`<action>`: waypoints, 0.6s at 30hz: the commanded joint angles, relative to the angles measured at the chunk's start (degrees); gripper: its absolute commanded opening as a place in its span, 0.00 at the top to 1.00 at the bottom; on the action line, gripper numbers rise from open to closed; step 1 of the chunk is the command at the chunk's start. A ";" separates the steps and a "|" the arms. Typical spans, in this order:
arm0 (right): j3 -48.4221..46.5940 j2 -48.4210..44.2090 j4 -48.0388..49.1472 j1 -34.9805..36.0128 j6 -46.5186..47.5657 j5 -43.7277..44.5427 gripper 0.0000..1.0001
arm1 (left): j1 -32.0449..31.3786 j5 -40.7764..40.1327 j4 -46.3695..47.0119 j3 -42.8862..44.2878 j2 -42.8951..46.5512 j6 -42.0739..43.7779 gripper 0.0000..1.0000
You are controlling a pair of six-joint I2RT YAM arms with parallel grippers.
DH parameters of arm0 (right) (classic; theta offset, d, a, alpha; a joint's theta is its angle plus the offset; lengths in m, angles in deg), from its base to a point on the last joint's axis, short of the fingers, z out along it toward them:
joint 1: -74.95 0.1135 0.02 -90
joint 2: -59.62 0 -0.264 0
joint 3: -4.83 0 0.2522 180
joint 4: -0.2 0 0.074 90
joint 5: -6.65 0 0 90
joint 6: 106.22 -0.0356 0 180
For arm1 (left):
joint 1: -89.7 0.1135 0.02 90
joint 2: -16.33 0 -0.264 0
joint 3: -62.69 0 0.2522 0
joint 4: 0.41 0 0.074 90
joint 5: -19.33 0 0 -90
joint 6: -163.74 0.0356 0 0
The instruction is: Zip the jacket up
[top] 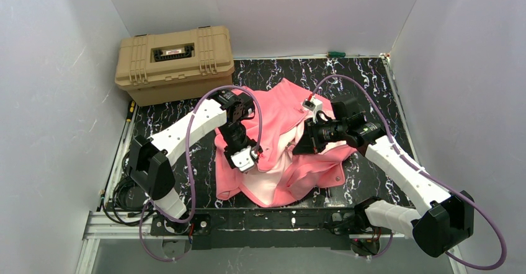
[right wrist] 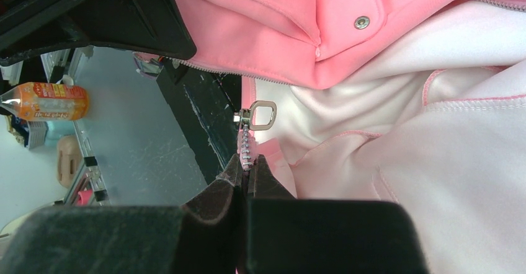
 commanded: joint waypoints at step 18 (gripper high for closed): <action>-2.05 -0.56 0.09 0.05 0.50 -0.80 0.99 | -4.70 5.74 9.35 -3.62 0.08 -10.92 0.96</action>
